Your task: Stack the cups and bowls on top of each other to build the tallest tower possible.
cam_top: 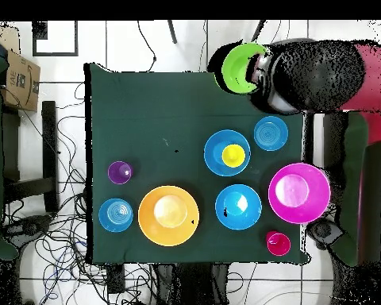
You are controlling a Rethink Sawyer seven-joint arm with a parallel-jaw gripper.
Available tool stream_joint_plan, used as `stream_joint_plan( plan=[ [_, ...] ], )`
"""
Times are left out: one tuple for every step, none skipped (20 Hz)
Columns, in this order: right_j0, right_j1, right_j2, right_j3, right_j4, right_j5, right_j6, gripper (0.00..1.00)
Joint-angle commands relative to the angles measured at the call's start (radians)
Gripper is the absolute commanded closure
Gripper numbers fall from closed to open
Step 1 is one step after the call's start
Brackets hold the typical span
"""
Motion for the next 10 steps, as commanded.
stream_joint_plan(
  plan=[
    [0.022,-0.023,-0.058,0.187,-0.006,-0.018,-0.055,1.00],
    [0.023,-0.025,-0.058,0.190,-0.007,-0.020,-0.051,1.00],
    [0.026,-0.027,-0.059,0.193,-0.009,-0.022,-0.046,1.00],
    [0.028,-0.028,-0.060,0.198,-0.011,-0.029,-0.038,1.00],
    [0.030,-0.030,-0.062,0.200,-0.013,-0.031,-0.033,1.00],
    [0.031,-0.030,-0.064,0.203,-0.014,-0.036,-0.026,1.00],
    [0.031,-0.031,-0.064,0.207,-0.015,-0.040,-0.024,1.00],
    [0.030,-0.029,-0.065,0.209,-0.014,-0.044,-0.020,1.00],
    [0.027,-0.026,-0.064,0.210,-0.015,-0.047,-0.025,1.00],
    [0.025,-0.022,-0.063,0.206,-0.017,-0.047,-0.031,1.00]
  ],
)
